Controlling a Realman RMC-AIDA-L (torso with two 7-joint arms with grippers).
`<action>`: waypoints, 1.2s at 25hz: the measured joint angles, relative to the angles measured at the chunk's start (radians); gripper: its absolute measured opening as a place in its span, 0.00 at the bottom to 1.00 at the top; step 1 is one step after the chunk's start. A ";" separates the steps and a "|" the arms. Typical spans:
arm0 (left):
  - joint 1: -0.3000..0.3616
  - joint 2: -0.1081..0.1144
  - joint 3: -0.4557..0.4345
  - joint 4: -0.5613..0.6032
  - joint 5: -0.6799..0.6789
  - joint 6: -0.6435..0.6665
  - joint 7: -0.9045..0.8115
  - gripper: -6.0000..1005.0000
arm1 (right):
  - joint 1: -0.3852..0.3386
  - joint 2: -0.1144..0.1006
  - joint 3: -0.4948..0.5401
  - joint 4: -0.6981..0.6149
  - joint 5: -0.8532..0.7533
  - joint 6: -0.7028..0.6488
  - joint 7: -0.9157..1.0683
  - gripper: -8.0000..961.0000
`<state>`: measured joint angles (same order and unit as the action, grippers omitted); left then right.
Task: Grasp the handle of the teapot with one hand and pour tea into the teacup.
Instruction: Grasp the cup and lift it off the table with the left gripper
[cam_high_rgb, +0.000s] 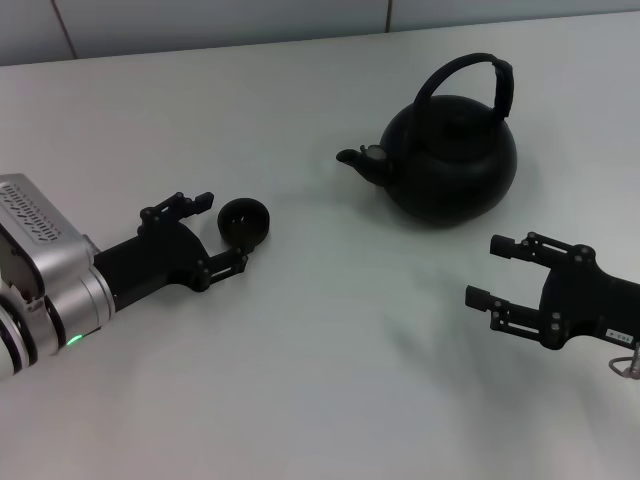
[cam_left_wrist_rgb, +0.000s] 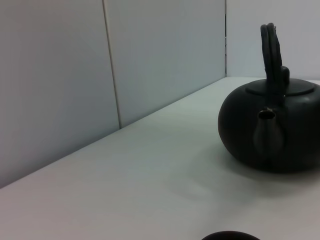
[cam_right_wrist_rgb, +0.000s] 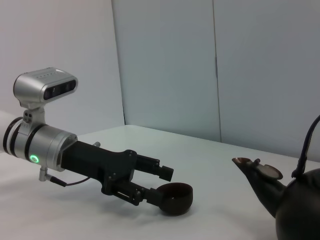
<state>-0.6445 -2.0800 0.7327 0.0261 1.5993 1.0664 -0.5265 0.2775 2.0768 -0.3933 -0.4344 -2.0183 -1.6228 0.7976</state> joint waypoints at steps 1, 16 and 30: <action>-0.003 0.000 0.000 0.000 0.000 -0.001 0.000 0.79 | 0.001 0.000 0.000 0.000 0.000 0.000 0.000 0.76; -0.042 0.000 0.002 -0.028 0.006 -0.040 0.001 0.79 | 0.019 0.000 0.001 0.003 0.003 0.004 0.000 0.76; -0.044 0.000 0.007 -0.033 0.007 -0.054 0.001 0.77 | 0.030 0.002 0.001 0.006 0.003 0.006 0.000 0.76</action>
<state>-0.6888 -2.0799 0.7402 -0.0070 1.6063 1.0128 -0.5260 0.3070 2.0785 -0.3927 -0.4279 -2.0155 -1.6167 0.7978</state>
